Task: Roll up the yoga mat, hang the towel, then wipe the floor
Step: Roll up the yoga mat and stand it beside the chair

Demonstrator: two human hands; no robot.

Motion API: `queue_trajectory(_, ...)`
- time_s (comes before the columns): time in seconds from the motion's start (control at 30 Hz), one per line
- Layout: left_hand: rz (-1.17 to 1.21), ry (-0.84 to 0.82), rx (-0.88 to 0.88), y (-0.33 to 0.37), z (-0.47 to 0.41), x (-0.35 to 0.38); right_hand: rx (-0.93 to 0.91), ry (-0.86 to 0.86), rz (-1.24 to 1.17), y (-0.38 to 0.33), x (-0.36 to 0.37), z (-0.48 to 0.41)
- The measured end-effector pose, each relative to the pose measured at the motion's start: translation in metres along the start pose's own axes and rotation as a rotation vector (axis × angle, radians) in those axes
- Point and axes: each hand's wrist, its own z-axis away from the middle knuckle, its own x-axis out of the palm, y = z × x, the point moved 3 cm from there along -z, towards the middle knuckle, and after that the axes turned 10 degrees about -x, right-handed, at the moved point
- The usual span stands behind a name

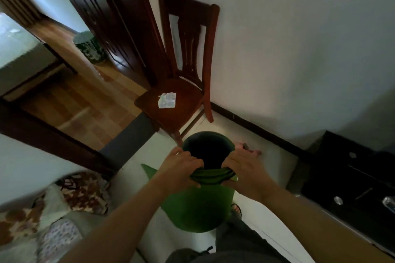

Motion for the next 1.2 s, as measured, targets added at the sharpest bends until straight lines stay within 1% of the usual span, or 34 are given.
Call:
queue_trajectory(0.13, 0.036, -0.004, -0.041, -0.041, -0.073, -0.023, -0.016, 0.024, -0.004, 0.058, -0.009, -0.062)
queue_trajectory(0.3, 0.045, 0.021, -0.001, -0.077, -0.161, -0.037, -0.009, 0.043, 0.102, 0.127, -0.017, -0.117)
queue_trajectory(0.43, 0.047, 0.029, 0.148, -0.104, -0.245, -0.039, 0.062, 0.097, 0.159, 0.197, -0.001, -0.15)
queue_trajectory(0.63, -0.034, -0.021, 0.361, -0.14, -0.373, -0.03, 0.325, 0.066, 0.174, 0.28, 0.021, -0.193)
queue_trajectory(0.7, -0.065, 0.001, 0.465, -0.146, -0.413, -0.025, 0.368, 0.048, 0.226, 0.305, 0.026, -0.208)
queue_trajectory(0.73, -0.073, 0.005, 0.489, -0.149, -0.433, -0.025, 0.377, 0.039, 0.249, 0.317, 0.028, -0.215)
queue_trajectory(0.8, -0.097, -0.053, 0.531, -0.151, -0.467, -0.018, 0.399, 0.015, 0.262, 0.343, 0.032, -0.225)
queue_trajectory(0.87, -0.099, -0.048, 0.566, -0.148, -0.494, -0.005, 0.447, -0.028, 0.268, 0.368, 0.039, -0.226)
queue_trajectory(0.93, -0.116, -0.079, 0.611, -0.142, -0.515, 0.014, 0.464, -0.031, 0.262, 0.391, 0.053, -0.222)
queue_trajectory(0.97, -0.106, -0.106, 0.592, -0.14, -0.527, 0.028, 0.458, -0.026, 0.252, 0.405, 0.064, -0.22)
queue_trajectory(1.07, -0.107, -0.064, 0.56, -0.137, -0.57, 0.078, 0.424, -0.046, 0.24, 0.456, 0.1, -0.211)
queue_trajectory(1.1, -0.116, -0.08, 0.531, -0.137, -0.581, 0.096, 0.409, -0.047, 0.235, 0.473, 0.114, -0.208)
queue_trajectory(1.2, -0.044, -0.073, 0.455, -0.14, -0.607, 0.138, 0.399, 0.007, 0.201, 0.514, 0.152, -0.201)
